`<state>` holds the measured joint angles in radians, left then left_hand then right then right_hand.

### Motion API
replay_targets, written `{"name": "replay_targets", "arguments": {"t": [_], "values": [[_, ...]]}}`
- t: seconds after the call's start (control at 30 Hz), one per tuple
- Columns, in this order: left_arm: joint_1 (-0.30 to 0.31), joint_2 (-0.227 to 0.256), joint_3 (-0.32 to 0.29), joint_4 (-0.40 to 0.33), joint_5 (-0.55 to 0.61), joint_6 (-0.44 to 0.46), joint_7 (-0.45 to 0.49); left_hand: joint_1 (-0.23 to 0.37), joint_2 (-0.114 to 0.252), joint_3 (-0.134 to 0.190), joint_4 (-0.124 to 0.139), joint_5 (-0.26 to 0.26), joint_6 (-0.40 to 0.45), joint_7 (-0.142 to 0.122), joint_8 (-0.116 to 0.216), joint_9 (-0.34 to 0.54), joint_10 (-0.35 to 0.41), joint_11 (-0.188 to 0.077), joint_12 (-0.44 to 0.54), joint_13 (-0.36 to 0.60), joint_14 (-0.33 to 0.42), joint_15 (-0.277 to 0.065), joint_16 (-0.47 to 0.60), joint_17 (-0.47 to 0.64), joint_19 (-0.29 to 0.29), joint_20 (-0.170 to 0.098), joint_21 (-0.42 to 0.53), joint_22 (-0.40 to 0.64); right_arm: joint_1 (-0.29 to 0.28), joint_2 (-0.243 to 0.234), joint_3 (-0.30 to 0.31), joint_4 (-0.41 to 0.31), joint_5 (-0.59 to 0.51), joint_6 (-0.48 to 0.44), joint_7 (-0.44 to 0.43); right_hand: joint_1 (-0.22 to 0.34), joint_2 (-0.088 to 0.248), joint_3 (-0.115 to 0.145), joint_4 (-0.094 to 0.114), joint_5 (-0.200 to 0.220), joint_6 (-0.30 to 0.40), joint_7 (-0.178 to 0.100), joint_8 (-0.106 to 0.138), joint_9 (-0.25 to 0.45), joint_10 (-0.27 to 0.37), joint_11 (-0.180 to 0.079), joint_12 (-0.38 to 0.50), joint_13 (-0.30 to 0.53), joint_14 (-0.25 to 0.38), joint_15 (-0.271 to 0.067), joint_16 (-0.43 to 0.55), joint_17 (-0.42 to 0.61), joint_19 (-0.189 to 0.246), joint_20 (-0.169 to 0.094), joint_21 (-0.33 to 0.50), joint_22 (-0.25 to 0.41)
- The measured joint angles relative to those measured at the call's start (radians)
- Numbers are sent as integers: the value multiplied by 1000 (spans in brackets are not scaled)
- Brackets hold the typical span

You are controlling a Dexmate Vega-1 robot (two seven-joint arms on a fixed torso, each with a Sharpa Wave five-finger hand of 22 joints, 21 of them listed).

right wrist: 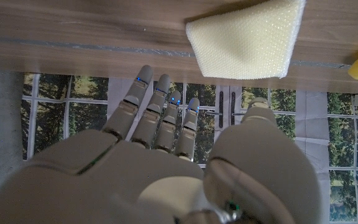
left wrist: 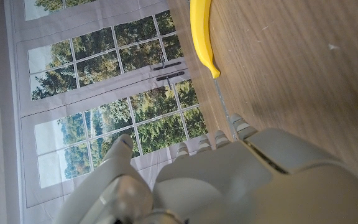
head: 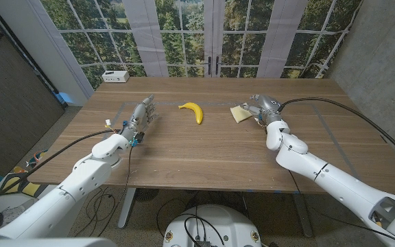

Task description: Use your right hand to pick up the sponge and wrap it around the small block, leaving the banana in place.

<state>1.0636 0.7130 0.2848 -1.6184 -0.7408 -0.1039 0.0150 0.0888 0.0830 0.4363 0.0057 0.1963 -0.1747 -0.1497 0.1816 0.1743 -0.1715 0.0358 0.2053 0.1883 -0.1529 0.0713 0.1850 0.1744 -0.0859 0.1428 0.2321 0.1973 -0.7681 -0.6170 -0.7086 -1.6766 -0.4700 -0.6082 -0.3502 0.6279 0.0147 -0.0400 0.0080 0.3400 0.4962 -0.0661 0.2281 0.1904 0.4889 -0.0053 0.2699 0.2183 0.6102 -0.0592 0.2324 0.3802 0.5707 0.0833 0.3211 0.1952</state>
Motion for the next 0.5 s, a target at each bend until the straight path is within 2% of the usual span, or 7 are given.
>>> {"name": "replay_targets", "arguments": {"t": [0.17,0.5], "values": [[-12,-5,5,14,0,-2,-8,0,0,0,0,0,0,0,0,0,0,0,0,0,0,0,0,0,0,0,0,0,20,22,-32,11,0,-77,0,12,-12,-1,-10,0,15,0,0,0,9,-9,0,0,0,0,0,0,-12,1,-8,0],[-38,-15,14,46,0,-3,-23,0,0,-4,-4,0,0,0,0,0,0,0,0,0,-4,-4,0,0,0,0,0,0,70,52,-105,48,-7,-195,8,28,-4,-8,-17,0,18,-3,-5,0,17,-2,0,0,-12,2,0,3,-17,-5,-8,0]]}}
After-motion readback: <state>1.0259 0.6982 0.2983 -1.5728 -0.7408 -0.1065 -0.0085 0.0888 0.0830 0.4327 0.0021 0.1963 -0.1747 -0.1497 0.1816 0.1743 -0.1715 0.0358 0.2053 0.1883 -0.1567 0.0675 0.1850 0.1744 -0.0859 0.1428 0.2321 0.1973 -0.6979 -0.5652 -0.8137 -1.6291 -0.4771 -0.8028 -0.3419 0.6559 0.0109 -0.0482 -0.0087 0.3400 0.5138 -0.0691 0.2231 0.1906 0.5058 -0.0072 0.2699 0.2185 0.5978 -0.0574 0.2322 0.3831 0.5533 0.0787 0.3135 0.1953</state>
